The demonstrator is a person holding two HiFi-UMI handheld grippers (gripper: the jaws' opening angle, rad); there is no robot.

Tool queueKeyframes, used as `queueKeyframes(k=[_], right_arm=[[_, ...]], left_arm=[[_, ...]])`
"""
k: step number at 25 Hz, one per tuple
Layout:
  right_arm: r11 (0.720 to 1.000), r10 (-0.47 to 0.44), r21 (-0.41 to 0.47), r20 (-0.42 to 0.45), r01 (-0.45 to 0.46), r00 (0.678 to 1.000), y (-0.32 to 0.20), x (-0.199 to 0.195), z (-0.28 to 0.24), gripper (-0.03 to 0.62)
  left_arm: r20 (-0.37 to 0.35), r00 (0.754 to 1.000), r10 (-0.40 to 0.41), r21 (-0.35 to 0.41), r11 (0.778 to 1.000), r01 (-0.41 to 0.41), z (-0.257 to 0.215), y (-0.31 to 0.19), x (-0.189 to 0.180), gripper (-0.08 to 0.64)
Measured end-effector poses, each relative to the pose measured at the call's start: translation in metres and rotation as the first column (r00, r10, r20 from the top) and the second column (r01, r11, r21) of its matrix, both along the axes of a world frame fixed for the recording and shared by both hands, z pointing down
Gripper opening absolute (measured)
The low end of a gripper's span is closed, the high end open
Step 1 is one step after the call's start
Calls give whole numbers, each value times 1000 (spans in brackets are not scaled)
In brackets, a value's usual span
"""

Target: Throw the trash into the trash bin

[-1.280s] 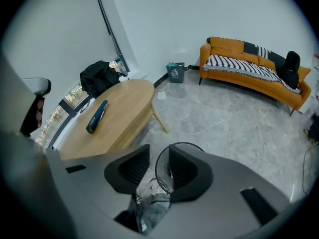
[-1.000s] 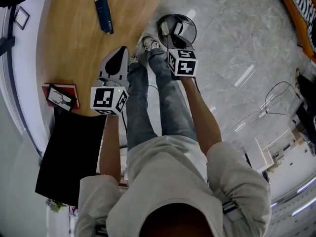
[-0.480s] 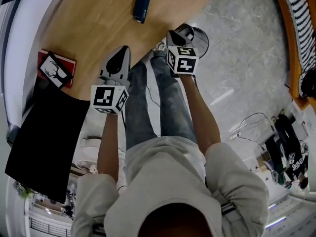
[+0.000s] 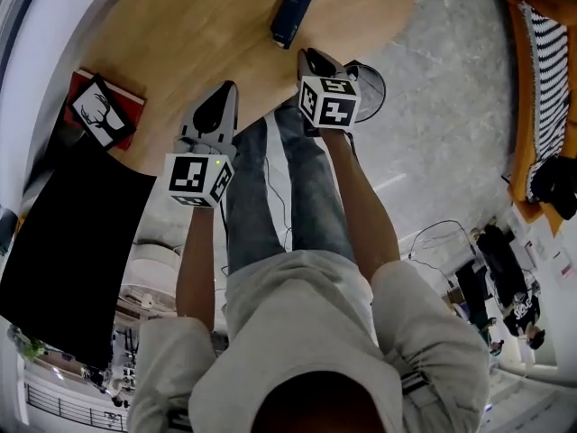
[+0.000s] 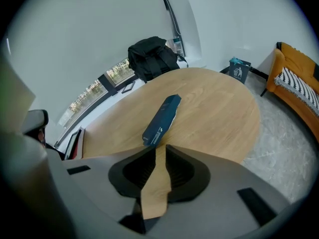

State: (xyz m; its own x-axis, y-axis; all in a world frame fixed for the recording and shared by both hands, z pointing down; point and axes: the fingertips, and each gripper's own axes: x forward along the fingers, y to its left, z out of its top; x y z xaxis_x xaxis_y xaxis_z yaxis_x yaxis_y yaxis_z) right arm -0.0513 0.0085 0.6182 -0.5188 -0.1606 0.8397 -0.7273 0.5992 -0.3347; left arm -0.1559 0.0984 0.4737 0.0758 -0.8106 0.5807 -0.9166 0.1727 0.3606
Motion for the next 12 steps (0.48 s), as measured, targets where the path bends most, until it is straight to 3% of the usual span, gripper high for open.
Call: queueKeyframes(k=[1,3,4,12], right_arm=[[1000,11,-14,5,-11,1000,-2,-4,2,73],[998,39,-41,15,-39,999,-7,-14,9,254],[998,52,-46,16,-51,999,-10,-18,13,283],[997,59,-47,-21,-60,998,-32,-55,34,298]], left_arm=[[-2,1000,-1,-1,1000,1,0,-1,-2,17],[-3,1000,-1,-4,1000,1,2,-1,-5,17],[-4,1000,-2,-6,1000,1,3,-1,-7,17],[-8,1000,-13,-28,1000,13,9,4,-26,17]])
